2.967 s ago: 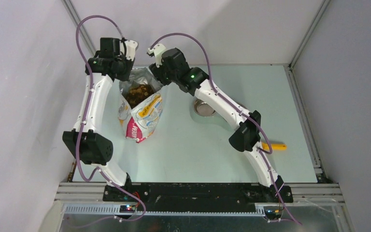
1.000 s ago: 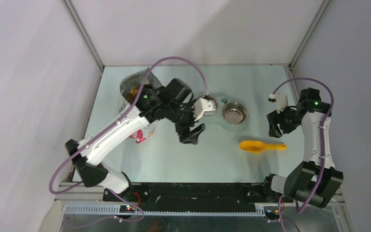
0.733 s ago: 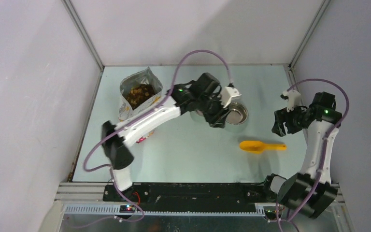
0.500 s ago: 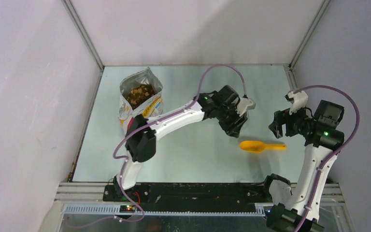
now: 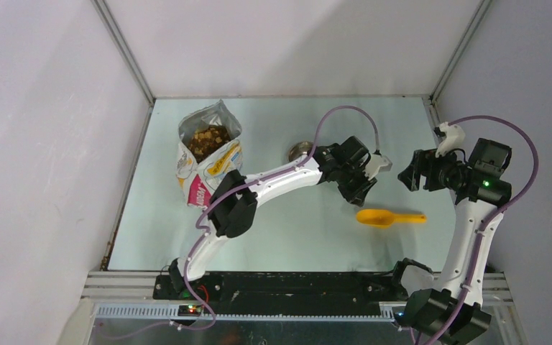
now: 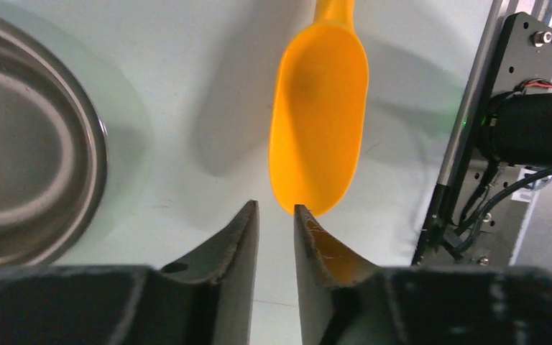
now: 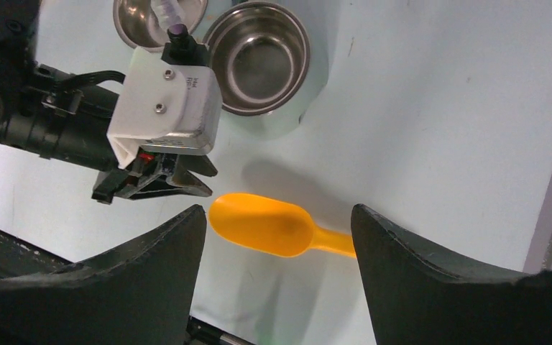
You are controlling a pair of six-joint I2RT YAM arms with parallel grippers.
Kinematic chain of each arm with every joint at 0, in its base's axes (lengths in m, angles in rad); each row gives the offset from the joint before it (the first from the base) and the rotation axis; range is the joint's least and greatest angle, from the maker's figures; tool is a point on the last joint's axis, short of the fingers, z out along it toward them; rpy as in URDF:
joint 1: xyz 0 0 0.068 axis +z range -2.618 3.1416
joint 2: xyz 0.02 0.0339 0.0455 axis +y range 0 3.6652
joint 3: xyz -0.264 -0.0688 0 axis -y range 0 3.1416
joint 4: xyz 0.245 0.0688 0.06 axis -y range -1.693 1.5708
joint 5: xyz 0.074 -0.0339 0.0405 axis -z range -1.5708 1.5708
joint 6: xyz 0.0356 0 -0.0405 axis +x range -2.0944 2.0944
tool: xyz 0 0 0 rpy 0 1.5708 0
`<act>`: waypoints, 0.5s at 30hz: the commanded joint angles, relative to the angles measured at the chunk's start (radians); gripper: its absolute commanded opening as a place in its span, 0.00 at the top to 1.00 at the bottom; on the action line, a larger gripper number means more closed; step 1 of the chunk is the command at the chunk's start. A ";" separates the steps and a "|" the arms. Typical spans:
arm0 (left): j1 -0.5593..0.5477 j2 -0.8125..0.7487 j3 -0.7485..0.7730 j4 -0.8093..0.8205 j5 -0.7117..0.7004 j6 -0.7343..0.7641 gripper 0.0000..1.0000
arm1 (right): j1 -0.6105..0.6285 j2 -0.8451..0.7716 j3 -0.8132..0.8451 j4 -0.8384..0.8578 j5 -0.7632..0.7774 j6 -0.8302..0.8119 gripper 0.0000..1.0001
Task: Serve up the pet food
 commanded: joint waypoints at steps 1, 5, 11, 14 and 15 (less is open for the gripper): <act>-0.011 0.030 0.059 0.063 0.005 0.021 0.75 | -0.003 -0.007 0.009 0.069 -0.034 0.059 0.23; -0.019 0.045 0.079 0.068 0.020 0.006 0.81 | -0.002 -0.011 0.015 0.074 -0.034 0.065 0.23; -0.022 0.054 0.062 0.071 -0.048 -0.009 0.71 | -0.001 -0.016 0.062 0.076 -0.056 0.115 0.23; -0.016 0.069 0.053 0.071 -0.014 -0.009 0.71 | -0.003 -0.024 0.087 0.094 -0.058 0.141 0.23; -0.016 0.073 0.067 0.063 -0.005 -0.009 0.71 | -0.003 -0.024 0.090 0.096 -0.058 0.144 0.23</act>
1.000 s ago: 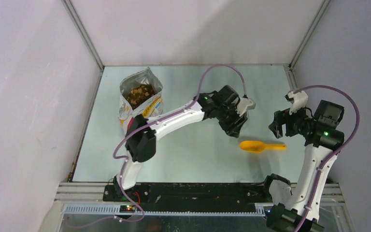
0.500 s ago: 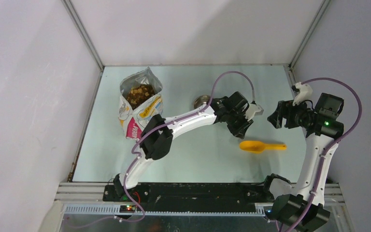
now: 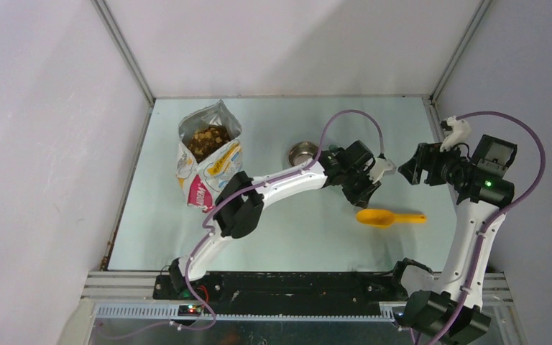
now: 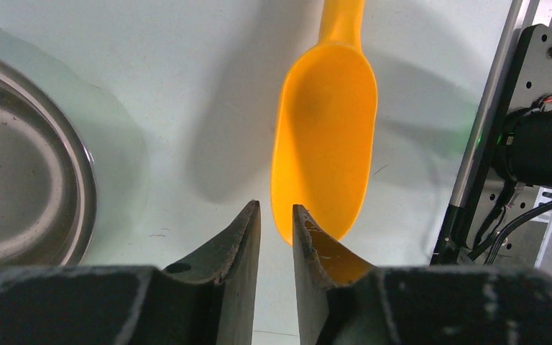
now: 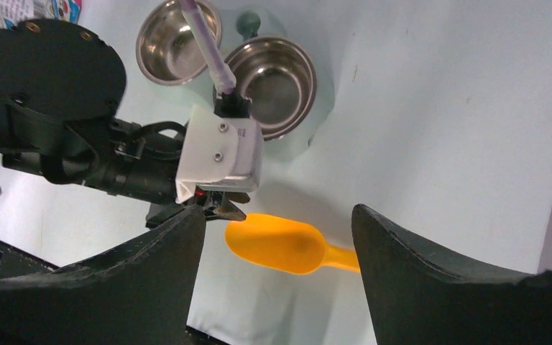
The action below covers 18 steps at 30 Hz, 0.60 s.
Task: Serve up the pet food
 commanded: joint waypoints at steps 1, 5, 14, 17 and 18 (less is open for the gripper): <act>-0.001 0.024 0.046 0.012 0.027 0.000 0.72 | -0.003 -0.022 0.068 0.054 -0.029 0.049 0.23; -0.002 0.034 0.061 0.000 0.034 0.011 0.73 | -0.007 -0.015 0.070 0.059 -0.020 0.046 0.23; -0.015 0.031 0.013 0.027 0.107 -0.039 0.81 | -0.060 0.008 0.165 0.033 -0.067 0.089 0.23; -0.010 0.036 0.019 0.028 0.113 -0.038 0.82 | -0.099 0.001 0.174 0.030 -0.087 0.100 0.22; -0.008 0.036 0.020 0.029 0.120 -0.039 0.82 | -0.113 0.001 0.174 0.034 -0.091 0.110 0.23</act>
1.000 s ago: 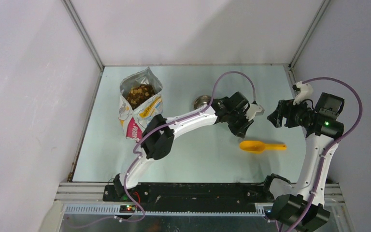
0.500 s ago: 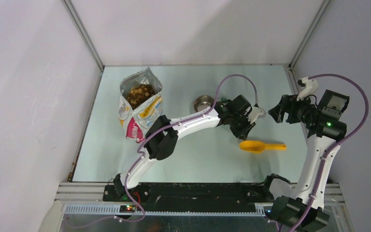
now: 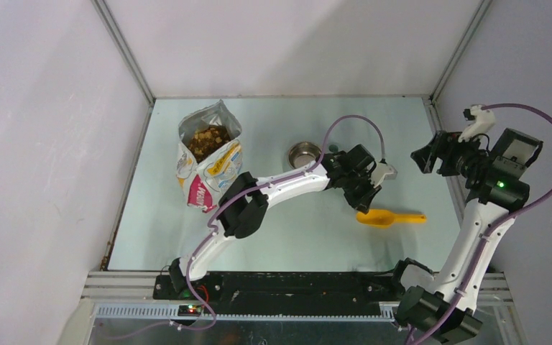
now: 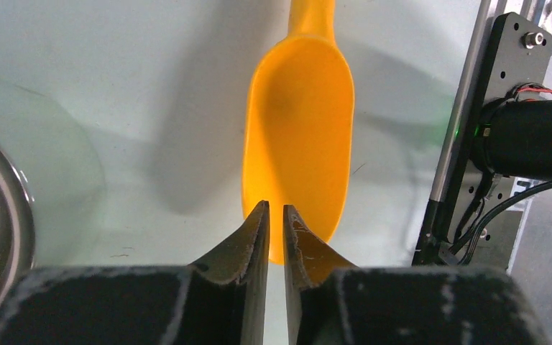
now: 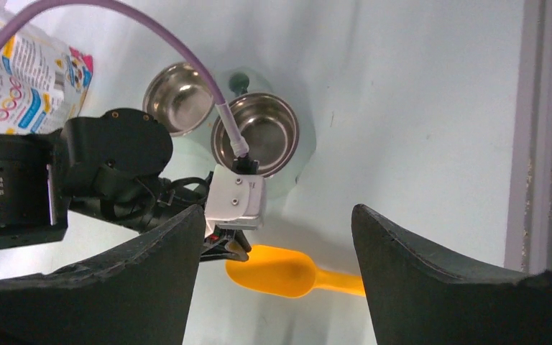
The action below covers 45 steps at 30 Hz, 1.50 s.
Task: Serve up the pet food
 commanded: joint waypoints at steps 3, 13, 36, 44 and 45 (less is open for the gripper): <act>-0.002 0.000 0.013 0.030 0.044 -0.028 0.81 | -0.076 -0.004 0.049 0.023 -0.087 0.072 0.23; 0.012 0.005 -0.032 0.054 0.009 -0.049 0.72 | -0.159 0.019 0.070 0.069 -0.189 0.192 0.24; 0.042 -0.116 -0.113 0.122 0.023 -0.008 0.62 | -0.215 0.038 0.019 0.037 -0.181 0.157 0.25; 0.040 -0.116 -0.144 0.160 0.014 -0.095 0.47 | -0.215 0.092 0.011 -0.099 -0.047 0.089 0.27; 0.037 -0.113 -0.146 0.166 0.019 -0.100 0.45 | -0.216 0.096 0.007 -0.108 -0.042 0.083 0.27</act>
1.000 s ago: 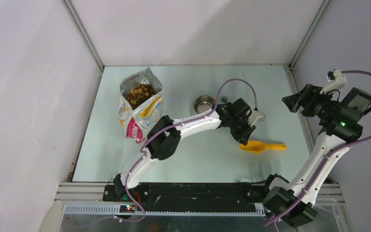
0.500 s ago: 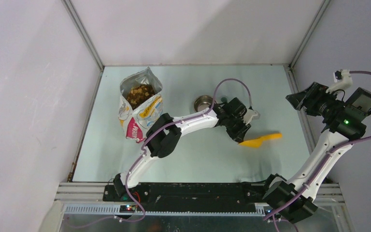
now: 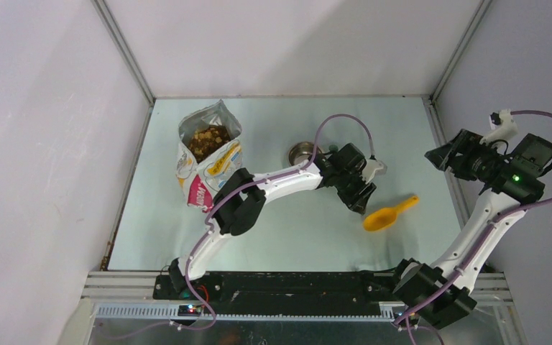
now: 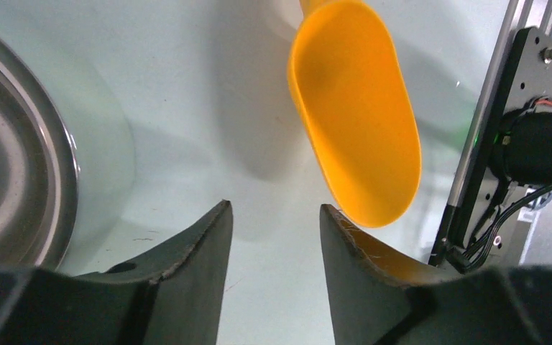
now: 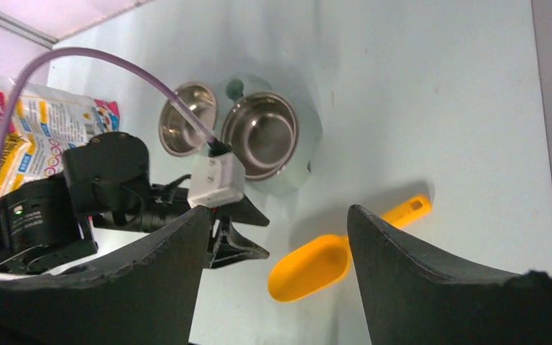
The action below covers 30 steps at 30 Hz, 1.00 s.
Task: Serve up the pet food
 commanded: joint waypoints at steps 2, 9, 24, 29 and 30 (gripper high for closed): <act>-0.012 -0.061 0.006 0.045 0.025 -0.044 0.44 | -0.006 0.032 -0.027 -0.091 0.096 -0.057 0.27; -0.015 -0.093 0.012 0.028 0.078 0.010 0.44 | 0.027 0.100 -0.028 -0.311 0.117 -0.484 0.28; 0.041 -0.458 -0.162 -0.175 0.034 0.147 0.39 | 0.527 0.140 -0.142 -0.204 0.501 -1.312 0.40; 0.062 -0.626 -0.316 -0.192 0.013 0.203 0.36 | 0.615 0.209 -0.170 -0.213 0.625 -1.596 0.41; 0.067 -0.659 -0.342 -0.204 0.002 0.226 0.35 | 0.627 0.223 -0.172 -0.212 0.646 -1.623 0.41</act>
